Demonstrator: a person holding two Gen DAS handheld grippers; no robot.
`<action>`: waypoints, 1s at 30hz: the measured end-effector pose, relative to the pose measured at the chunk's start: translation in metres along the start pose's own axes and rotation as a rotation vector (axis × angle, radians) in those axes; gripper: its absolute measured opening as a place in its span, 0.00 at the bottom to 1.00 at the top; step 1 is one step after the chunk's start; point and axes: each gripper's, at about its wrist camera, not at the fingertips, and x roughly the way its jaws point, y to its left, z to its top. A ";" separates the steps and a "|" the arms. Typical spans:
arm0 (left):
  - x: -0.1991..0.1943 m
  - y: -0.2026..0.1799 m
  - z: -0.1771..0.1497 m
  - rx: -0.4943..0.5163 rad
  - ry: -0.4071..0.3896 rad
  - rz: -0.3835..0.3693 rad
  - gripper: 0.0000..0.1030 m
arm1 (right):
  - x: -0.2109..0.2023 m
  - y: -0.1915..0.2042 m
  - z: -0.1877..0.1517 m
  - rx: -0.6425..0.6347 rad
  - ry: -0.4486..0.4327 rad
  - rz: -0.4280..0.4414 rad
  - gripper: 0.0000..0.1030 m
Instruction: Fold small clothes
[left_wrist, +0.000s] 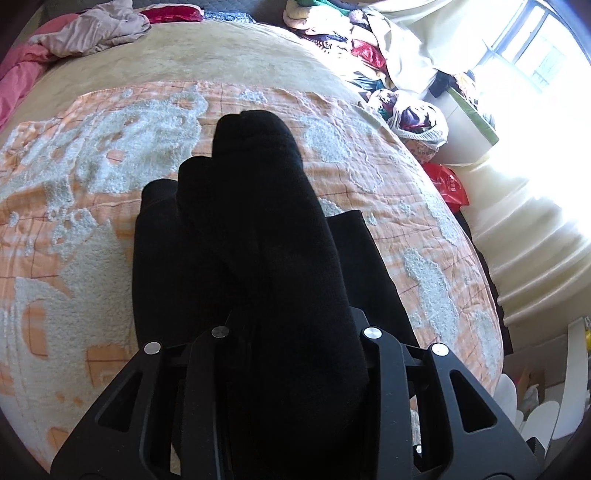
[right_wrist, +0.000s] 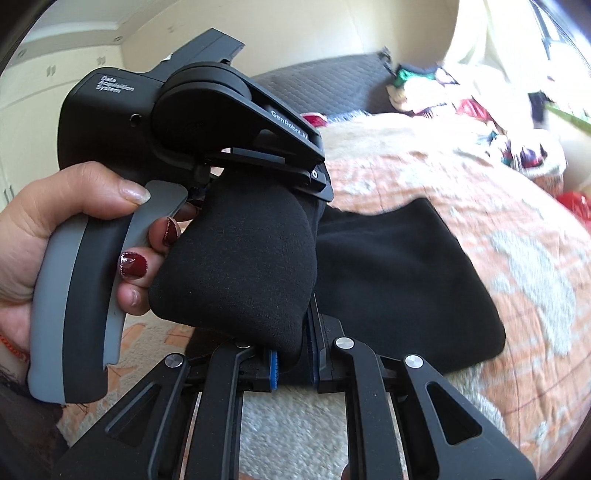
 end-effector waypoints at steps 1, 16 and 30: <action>0.004 -0.003 -0.001 0.005 0.006 0.004 0.23 | 0.000 -0.003 -0.001 0.014 0.007 -0.002 0.10; 0.047 -0.028 0.001 0.048 0.065 0.024 0.39 | 0.005 -0.048 -0.010 0.273 0.109 0.066 0.22; 0.024 -0.039 0.005 0.033 0.023 -0.097 0.65 | -0.009 -0.078 -0.016 0.451 0.165 0.135 0.33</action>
